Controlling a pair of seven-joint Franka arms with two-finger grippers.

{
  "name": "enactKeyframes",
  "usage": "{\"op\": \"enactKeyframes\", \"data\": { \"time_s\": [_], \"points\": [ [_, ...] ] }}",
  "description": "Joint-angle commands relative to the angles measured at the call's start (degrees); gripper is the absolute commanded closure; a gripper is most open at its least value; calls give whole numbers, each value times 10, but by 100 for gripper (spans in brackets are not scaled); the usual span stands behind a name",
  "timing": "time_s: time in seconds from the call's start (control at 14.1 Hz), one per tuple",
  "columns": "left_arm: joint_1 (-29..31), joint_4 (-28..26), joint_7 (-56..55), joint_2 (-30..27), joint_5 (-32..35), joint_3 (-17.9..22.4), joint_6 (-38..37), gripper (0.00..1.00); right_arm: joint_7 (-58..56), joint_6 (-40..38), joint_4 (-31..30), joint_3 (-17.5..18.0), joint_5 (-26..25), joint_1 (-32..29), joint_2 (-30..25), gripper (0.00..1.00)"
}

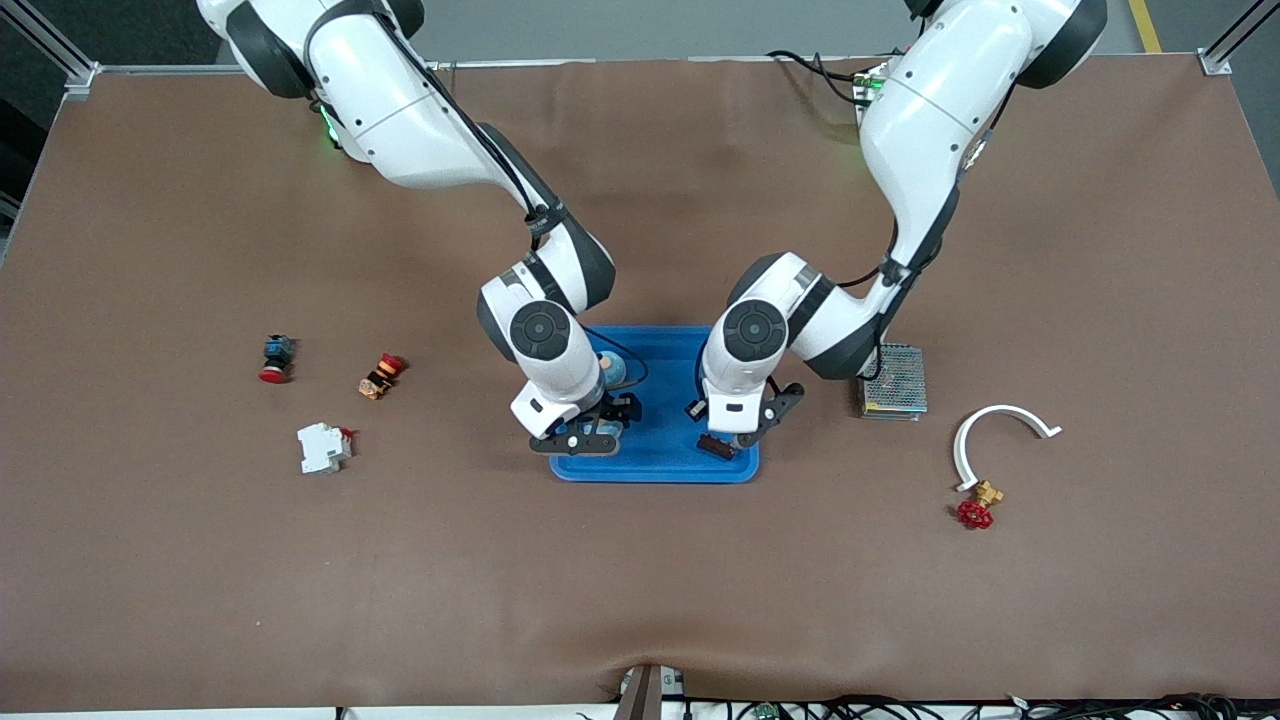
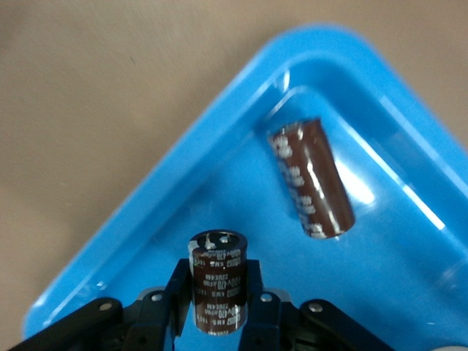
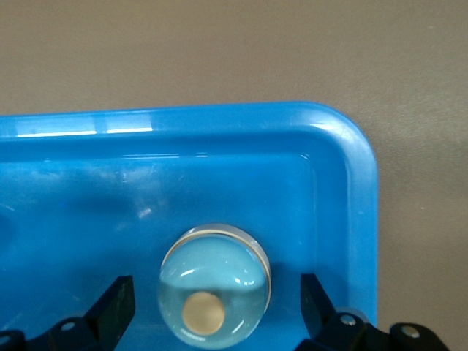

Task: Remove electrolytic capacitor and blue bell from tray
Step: 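Grasp a brown capacitor with the left gripper while the right gripper grasps a bell, then carry the capacitor toward the pipe while the right gripper lifts the bell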

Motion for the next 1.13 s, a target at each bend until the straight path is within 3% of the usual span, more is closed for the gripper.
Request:
{"op": "enactKeyframes", "data": {
  "time_s": [0.0,0.28,0.71,1.06],
  "points": [
    [22,-10,26,-60,13,1,-55,100,7,2,20,-6,3,7,15,0],
    [73,-11,108,-107,13,-3,-120,100,7,5,20,-6,3,7,19,0],
    [160,-13,239,-132,11,-3,-172,100,6,8,20,-6,3,8,20,2],
    [238,-38,359,-141,12,-3,-175,100,5,11,20,-6,3,8,22,41]
  ]
}}
